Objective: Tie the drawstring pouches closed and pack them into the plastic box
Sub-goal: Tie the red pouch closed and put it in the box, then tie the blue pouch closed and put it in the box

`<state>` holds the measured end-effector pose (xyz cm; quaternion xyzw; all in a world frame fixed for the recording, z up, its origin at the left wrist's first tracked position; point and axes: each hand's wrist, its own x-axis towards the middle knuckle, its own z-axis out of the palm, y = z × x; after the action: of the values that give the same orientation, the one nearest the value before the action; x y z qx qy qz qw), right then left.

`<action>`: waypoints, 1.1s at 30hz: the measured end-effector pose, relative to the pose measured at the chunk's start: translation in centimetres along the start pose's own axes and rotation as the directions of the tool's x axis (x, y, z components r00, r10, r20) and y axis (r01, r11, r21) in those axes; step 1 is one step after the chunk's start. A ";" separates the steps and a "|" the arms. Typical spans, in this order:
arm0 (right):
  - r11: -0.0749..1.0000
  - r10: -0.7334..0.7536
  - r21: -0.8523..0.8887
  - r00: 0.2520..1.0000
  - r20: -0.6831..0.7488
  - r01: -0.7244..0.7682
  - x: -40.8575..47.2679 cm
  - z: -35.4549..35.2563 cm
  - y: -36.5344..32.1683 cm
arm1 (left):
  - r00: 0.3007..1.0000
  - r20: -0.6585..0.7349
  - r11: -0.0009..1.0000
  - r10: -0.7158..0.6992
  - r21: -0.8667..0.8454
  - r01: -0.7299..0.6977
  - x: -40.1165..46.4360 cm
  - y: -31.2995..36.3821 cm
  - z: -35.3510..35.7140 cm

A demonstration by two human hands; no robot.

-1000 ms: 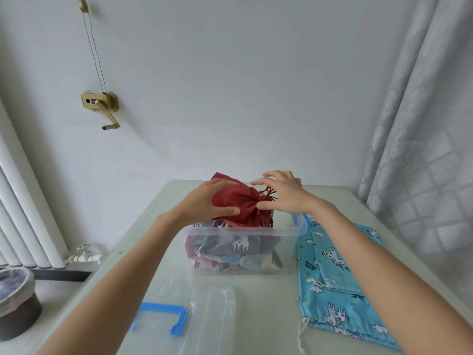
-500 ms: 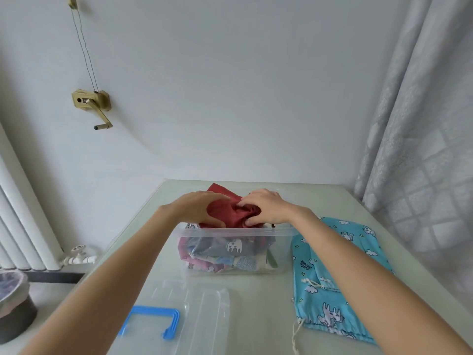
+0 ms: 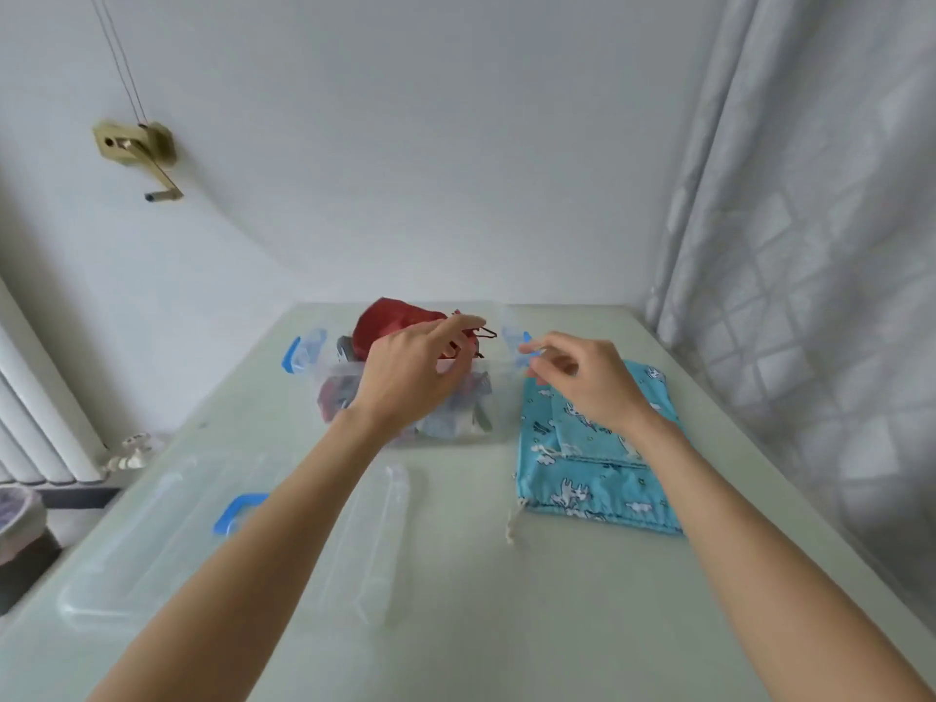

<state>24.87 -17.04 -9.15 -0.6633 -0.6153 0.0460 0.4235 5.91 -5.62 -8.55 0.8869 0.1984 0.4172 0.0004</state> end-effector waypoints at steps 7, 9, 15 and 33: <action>0.952 0.260 -0.186 0.963 0.075 -0.242 -10.0 -2.0 8.5 | 0.921 0.336 0.969 -0.199 -0.076 0.237 -6.4 7.1 7.9; 0.938 0.279 -0.239 0.956 0.087 -0.251 -11.5 -1.8 10.2 | 0.876 0.419 0.950 -0.241 -0.082 0.301 -8.0 7.4 9.6; 0.873 0.299 -0.386 0.952 -0.064 -0.299 -12.4 -2.5 12.9 | 0.839 0.438 0.924 -0.324 -0.043 0.379 -7.4 8.3 13.1; 0.906 0.281 -0.278 0.945 -0.165 -0.318 -10.9 -4.7 15.7 | 0.763 0.242 0.712 -0.599 -0.274 0.646 -6.2 6.5 15.9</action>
<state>37.21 -26.97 -20.88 -0.8081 -0.4790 -0.0241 0.3420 16.39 -11.15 -22.41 0.7797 0.4098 0.3593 0.3082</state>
